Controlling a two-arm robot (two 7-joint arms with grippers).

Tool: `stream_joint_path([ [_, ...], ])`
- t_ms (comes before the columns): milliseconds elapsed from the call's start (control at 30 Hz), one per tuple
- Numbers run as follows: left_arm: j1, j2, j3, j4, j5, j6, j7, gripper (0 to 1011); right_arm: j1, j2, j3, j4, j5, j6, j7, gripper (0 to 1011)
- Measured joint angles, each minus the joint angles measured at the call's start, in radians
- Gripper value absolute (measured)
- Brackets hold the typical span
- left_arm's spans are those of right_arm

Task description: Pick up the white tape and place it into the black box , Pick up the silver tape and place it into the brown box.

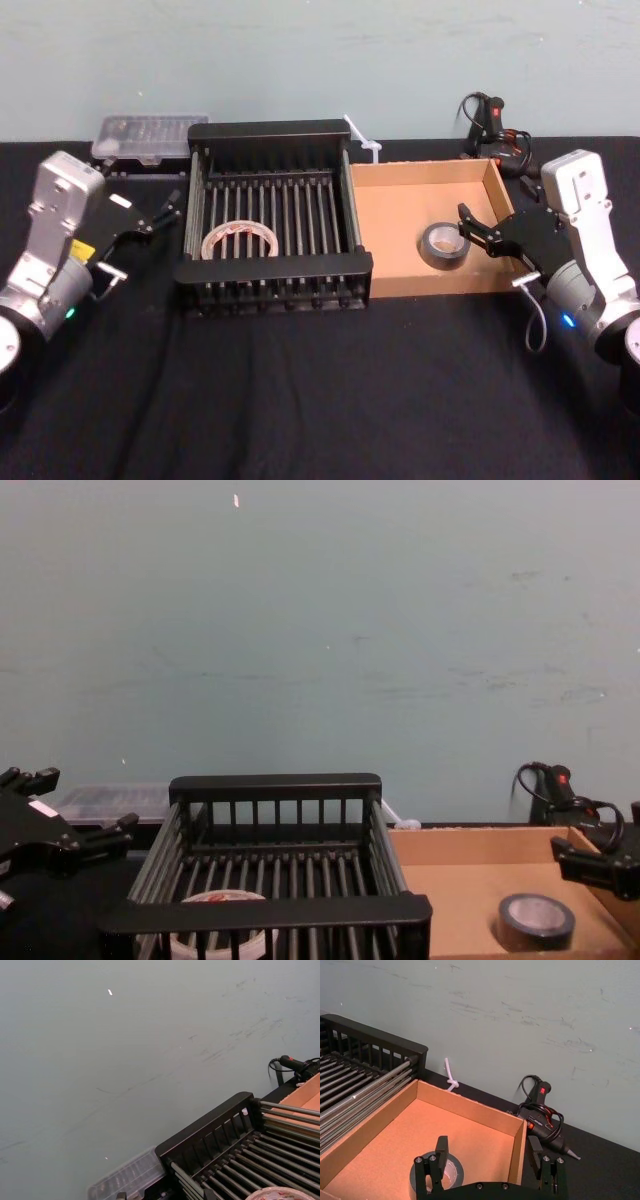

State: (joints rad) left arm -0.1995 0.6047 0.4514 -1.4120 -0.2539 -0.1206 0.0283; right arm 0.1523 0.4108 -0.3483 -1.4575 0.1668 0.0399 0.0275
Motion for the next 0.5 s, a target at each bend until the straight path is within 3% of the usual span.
stream_joint_path([
  [500,0.0,0.0,0.0,0.0,0.0,0.0,0.0,1001,0.0,0.0,0.0,0.0,0.0,0.0,0.0,1002],
])
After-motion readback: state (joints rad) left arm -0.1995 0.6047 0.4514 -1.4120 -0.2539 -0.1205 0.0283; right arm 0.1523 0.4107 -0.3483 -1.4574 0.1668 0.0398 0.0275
